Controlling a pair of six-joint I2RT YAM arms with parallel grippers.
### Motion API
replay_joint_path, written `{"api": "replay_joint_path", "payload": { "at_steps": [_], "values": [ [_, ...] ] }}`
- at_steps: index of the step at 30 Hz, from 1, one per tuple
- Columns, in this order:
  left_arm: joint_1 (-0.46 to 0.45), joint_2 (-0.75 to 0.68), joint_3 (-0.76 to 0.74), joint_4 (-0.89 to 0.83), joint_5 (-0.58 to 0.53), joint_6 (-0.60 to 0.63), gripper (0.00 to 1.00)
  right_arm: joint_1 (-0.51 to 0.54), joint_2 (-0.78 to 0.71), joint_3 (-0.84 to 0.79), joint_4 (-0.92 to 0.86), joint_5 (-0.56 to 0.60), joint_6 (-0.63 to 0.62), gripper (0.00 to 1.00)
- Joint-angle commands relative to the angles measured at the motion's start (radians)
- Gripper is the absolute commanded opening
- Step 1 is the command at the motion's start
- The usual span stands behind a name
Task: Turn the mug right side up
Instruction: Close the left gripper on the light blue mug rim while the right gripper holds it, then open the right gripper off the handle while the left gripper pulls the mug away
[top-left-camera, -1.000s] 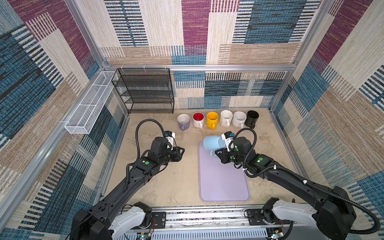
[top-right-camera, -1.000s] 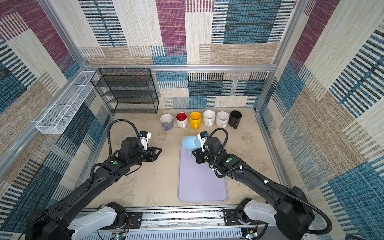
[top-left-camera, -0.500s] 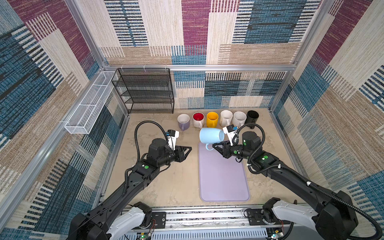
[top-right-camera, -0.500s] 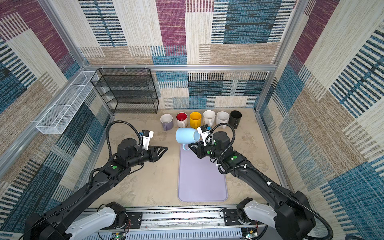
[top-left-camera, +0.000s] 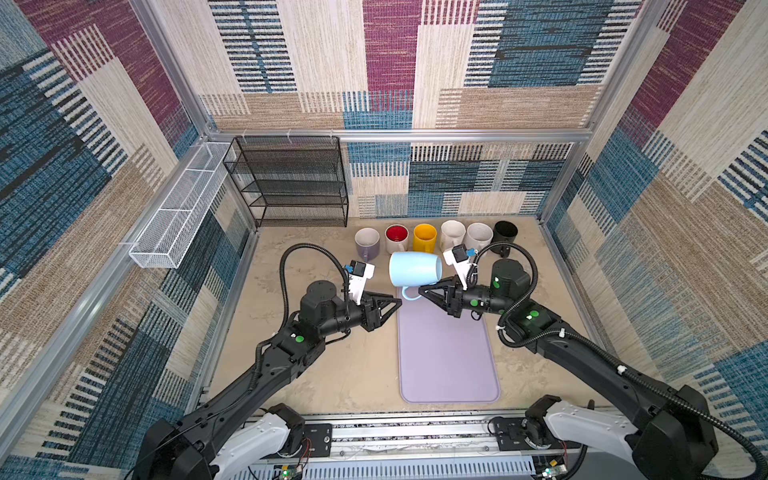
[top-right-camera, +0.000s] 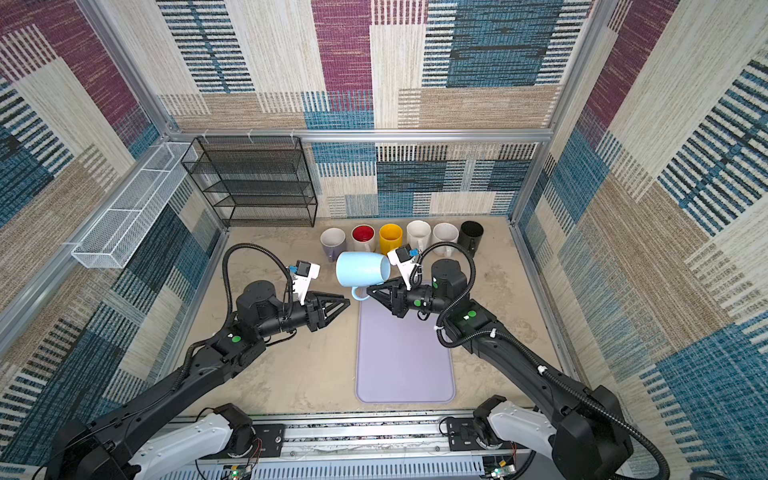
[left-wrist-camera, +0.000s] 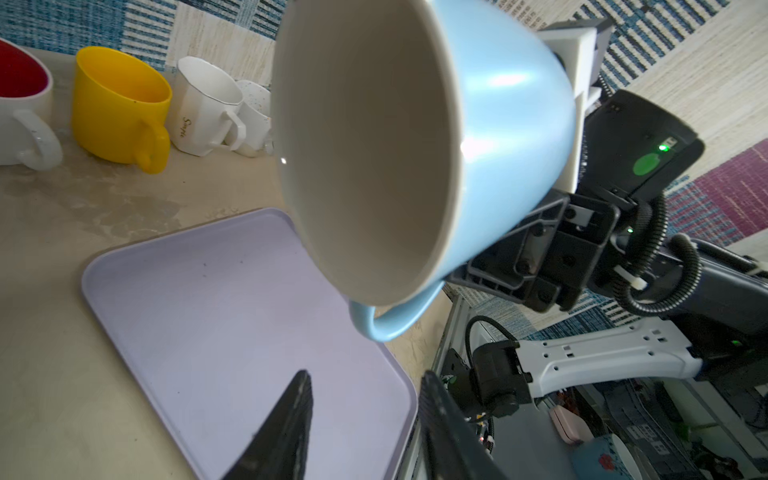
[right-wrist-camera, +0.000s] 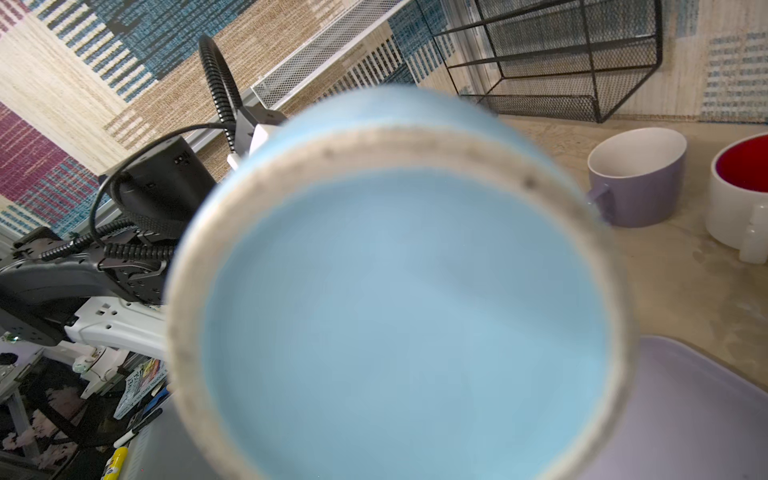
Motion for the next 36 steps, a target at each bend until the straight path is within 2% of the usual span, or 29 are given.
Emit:
{"api": "replay_joint_path", "payload": {
  "at_steps": [1, 11, 13, 21, 36],
  "values": [
    [-0.014, -0.006, 0.002, 0.071, 0.027, 0.034, 0.44, 0.001, 0.001, 0.017, 0.145, -0.074, -0.01, 0.0],
    [-0.04, 0.011, 0.001, 0.119, 0.019, 0.029, 0.44, 0.001, 0.027, 0.006, 0.237, -0.157, 0.03, 0.0],
    [-0.043, 0.013, -0.006, 0.155, -0.029, 0.015, 0.42, 0.001, 0.027, 0.003, 0.251, -0.167, 0.035, 0.0],
    [-0.048, 0.013, -0.044, 0.296, -0.08, -0.046, 0.38, 0.001, 0.033, -0.018, 0.324, -0.208, 0.073, 0.0],
    [-0.05, 0.022, -0.081, 0.484, -0.046, -0.108, 0.33, 0.004, 0.057, -0.052, 0.453, -0.267, 0.133, 0.0]
  ]
}}
